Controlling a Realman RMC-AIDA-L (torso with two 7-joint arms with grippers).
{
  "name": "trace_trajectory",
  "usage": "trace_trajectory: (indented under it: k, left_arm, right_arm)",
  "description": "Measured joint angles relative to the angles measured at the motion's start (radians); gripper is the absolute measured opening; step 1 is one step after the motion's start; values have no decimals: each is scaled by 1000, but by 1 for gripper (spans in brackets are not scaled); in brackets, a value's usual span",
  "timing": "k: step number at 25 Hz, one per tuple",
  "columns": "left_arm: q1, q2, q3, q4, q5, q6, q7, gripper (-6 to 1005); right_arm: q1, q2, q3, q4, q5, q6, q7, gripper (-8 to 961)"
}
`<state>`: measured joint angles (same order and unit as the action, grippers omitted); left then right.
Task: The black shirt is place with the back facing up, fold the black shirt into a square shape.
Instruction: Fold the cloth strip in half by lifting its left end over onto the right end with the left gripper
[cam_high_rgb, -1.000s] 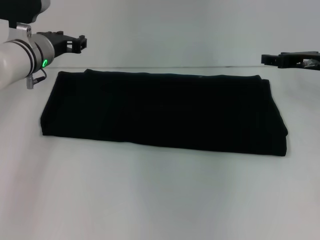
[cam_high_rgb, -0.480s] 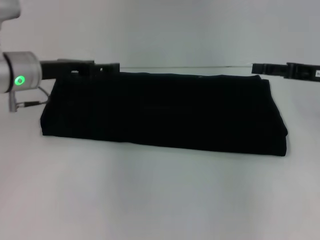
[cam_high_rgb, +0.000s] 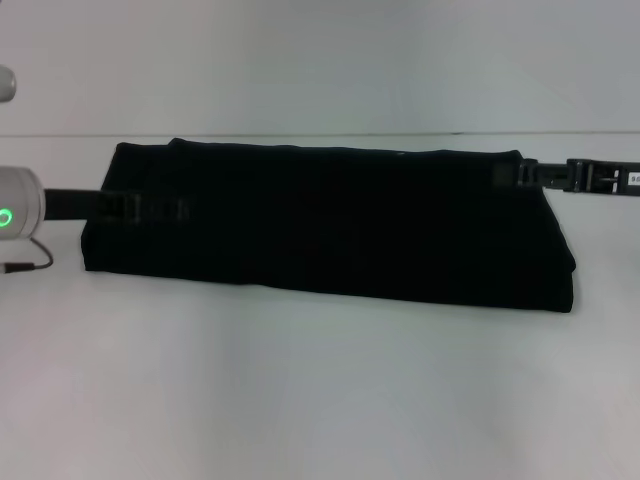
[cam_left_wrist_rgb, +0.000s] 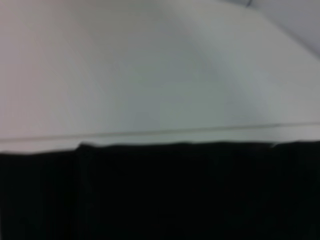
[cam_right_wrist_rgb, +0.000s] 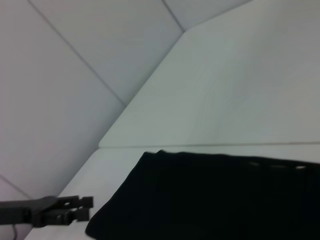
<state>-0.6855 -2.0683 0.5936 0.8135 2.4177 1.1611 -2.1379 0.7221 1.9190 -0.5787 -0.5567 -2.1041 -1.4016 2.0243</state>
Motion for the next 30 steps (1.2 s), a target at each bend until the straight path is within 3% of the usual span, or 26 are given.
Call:
trace_trajectory:
  k: [7, 17, 30]
  left_arm:
    - [16, -5, -7, -13, 70, -106, -52, 910]
    - [21, 1, -53, -8, 165, -87, -113, 910]
    - [15, 0, -43, -27, 211, -74, -103, 909]
  right_arm:
    - [4, 8, -4, 0, 0, 24, 6, 752]
    - [8, 9, -6, 0, 1, 57, 8, 750]
    - [1, 8, -6, 0, 1, 62, 8, 749]
